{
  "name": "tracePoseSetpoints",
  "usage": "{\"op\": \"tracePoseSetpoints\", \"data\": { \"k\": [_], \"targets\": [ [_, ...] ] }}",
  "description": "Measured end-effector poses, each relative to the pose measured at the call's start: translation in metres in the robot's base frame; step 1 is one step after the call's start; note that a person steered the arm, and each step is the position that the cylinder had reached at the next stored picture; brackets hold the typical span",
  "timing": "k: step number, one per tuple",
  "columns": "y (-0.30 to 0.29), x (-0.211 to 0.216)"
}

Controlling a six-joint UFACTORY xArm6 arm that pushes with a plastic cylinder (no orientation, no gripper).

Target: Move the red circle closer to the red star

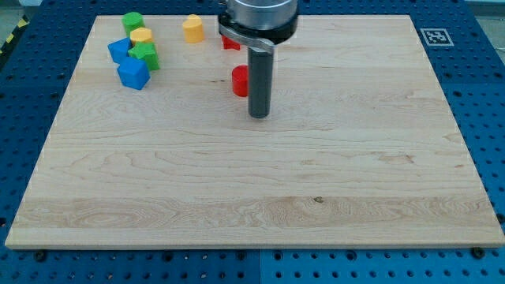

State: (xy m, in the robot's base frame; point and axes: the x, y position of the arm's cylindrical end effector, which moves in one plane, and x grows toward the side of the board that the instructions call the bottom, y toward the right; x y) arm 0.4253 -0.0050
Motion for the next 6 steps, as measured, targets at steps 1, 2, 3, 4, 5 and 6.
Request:
{"op": "tracePoseSetpoints", "data": {
  "k": [1,2,3,4,5,6],
  "targets": [
    [-0.011,-0.003],
    [-0.011,-0.007],
    [-0.011,-0.036],
    [-0.011,-0.062],
    [-0.009,-0.086],
    [-0.009,-0.105]
  ]
}}
